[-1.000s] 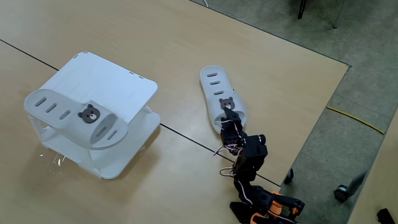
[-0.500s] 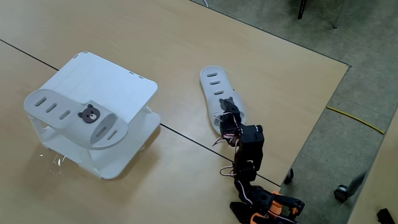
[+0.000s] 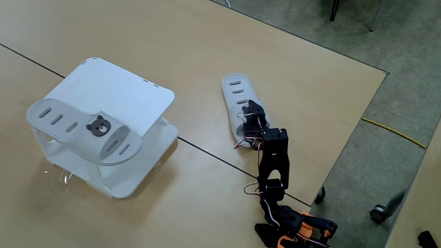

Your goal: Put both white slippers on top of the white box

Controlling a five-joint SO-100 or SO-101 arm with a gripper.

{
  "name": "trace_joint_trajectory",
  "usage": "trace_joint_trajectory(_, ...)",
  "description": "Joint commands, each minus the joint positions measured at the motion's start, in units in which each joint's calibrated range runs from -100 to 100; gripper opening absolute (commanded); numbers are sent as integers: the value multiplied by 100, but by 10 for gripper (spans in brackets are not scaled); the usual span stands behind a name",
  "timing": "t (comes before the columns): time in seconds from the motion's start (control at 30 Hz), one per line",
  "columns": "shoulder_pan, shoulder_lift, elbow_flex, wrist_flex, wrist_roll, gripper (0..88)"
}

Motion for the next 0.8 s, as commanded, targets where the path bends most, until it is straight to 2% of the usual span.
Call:
trace_joint_trajectory(0.0, 59, -78, -453, -110, 42, 115)
trace_joint_trajectory(0.03, 34, -86, -408, -101, 42, 1)
trace_joint_trajectory(0.23, 1, -582, -381, 54, 42, 8)
trace_joint_trajectory(0.47, -377, -2324, -1806, 3091, 42, 8)
trace_joint_trajectory(0.77, -451, -2980, -3935, 4523, 42, 8)
